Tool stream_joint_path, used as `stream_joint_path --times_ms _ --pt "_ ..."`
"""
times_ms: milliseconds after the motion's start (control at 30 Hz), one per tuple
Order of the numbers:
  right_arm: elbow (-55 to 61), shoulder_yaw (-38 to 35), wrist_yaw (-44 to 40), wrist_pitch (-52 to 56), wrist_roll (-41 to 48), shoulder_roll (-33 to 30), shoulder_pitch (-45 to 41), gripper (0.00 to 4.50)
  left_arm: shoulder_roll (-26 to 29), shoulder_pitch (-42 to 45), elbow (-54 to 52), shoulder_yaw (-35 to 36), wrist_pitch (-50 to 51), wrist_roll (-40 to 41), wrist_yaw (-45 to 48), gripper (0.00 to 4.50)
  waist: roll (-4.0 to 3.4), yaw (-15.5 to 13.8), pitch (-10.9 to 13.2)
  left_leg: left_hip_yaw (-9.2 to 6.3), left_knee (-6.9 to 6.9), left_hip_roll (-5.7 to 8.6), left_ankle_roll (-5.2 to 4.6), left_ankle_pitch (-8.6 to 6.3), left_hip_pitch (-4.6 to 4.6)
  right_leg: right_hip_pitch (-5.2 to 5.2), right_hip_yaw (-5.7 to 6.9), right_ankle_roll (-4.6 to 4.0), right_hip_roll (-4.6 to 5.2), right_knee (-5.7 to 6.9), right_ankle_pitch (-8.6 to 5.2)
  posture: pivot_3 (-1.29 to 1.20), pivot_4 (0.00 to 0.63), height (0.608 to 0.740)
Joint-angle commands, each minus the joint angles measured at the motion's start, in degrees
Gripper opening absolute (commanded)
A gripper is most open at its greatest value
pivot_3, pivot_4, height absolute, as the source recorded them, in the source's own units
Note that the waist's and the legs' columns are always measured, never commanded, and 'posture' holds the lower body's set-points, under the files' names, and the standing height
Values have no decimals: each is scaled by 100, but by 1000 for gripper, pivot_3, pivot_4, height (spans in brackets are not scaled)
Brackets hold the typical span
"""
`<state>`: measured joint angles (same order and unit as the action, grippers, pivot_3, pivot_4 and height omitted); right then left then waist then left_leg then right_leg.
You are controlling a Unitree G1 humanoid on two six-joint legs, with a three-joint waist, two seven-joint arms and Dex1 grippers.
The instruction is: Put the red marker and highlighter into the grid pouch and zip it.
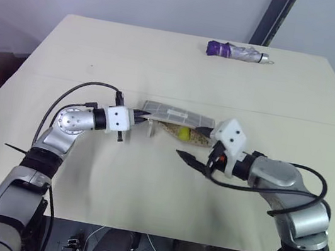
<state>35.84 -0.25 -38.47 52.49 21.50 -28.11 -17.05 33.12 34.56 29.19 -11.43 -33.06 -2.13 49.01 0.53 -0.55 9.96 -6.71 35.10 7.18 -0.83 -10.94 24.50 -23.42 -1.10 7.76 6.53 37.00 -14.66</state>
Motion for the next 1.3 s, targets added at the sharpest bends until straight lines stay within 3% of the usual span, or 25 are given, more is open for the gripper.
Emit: stream_joint_path --times_ms 33,167,300,533,1000,1100,1300 --pt "302 -951 254 313 841 292 -141 4448 207 147 40 254 -135 -78 -178 0 0 -1 0 1 -1 1 -1 1 0 0 -1 0 0 -1 0 0 150 740" --pt "-156 -1052 701 75 75 -348 155 4448 314 193 241 391 -67 -96 -375 0 0 -23 0 1 0 7 1 -1 0 1 0 0 -1 -2 0 0 150 740" --pt "-339 -916 1201 246 -225 -469 630 4448 228 196 262 340 -24 -269 -609 0 1 -28 -1 2 0 11 1 -1 0 4 2 0 9 -4 0 0 150 740" --pt "-380 -638 1807 260 -523 -189 1274 4448 29 70 139 199 -83 -385 -609 0 0 13 0 5 -3 8 -9 5 2 -1 -3 1 14 1 0 0 150 740" --pt "-695 -1165 2329 235 -450 281 1330 4448 -133 93 67 141 -90 -354 -469 0 -2 -7 1 4 1 7 -8 5 1 1 -2 1 0 1 0 0 150 740" --pt "-754 -1332 2356 385 -332 363 1323 3683 -165 115 74 145 -80 -355 -478 0 -2 -9 1 4 2 6 -9 5 1 1 -2 1 0 1 0 0 150 740" --pt "-449 -1767 2151 631 491 791 1083 586 -190 98 58 135 -89 -374 -485 0 -2 -1 1 4 1 6 -9 5 1 1 -3 1 -1 1 0 0 150 740"
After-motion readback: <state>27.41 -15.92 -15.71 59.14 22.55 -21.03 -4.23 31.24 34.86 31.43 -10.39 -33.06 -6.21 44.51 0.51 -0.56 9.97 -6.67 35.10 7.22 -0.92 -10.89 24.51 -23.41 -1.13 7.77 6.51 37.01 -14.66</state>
